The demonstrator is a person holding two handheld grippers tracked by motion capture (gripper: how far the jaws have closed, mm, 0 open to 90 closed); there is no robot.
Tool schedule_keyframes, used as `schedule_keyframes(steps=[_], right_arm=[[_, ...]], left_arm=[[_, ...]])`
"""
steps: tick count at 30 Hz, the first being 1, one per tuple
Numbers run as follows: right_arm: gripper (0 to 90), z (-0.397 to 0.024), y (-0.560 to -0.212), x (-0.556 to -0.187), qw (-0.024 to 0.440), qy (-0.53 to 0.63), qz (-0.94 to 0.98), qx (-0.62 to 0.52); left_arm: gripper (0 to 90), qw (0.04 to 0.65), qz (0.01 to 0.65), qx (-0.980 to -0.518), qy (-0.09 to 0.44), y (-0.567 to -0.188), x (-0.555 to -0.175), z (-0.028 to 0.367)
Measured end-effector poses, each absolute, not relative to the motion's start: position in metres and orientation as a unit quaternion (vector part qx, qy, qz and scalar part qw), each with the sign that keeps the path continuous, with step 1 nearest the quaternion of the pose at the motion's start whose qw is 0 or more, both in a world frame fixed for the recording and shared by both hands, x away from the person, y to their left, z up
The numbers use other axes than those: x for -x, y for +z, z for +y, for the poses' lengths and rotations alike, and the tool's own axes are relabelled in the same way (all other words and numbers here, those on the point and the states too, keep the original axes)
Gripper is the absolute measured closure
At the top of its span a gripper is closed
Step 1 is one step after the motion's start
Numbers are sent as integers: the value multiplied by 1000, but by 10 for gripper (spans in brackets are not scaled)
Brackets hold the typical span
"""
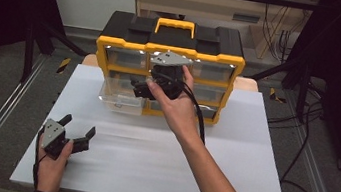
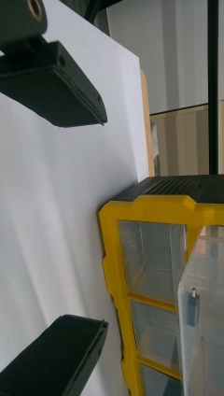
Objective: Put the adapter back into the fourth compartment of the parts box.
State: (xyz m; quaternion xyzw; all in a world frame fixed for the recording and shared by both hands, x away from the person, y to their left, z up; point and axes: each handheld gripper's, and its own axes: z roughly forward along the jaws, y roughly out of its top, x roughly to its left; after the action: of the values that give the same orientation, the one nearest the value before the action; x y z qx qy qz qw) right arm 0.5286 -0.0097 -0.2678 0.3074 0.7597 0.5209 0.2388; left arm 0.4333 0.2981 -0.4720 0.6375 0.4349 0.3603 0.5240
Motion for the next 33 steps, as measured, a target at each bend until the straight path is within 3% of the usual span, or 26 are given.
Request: schedule_keyframes(steps=[11,33], right_arm=[[58,-21,-265,-519,222,542,748,-312],[50,-81,-259,-520,251,533,722,-363]], left_arm=[[20,517,429,-649,356,-475,-435,295],[20,534,431,-639,346,-472,-436,297]])
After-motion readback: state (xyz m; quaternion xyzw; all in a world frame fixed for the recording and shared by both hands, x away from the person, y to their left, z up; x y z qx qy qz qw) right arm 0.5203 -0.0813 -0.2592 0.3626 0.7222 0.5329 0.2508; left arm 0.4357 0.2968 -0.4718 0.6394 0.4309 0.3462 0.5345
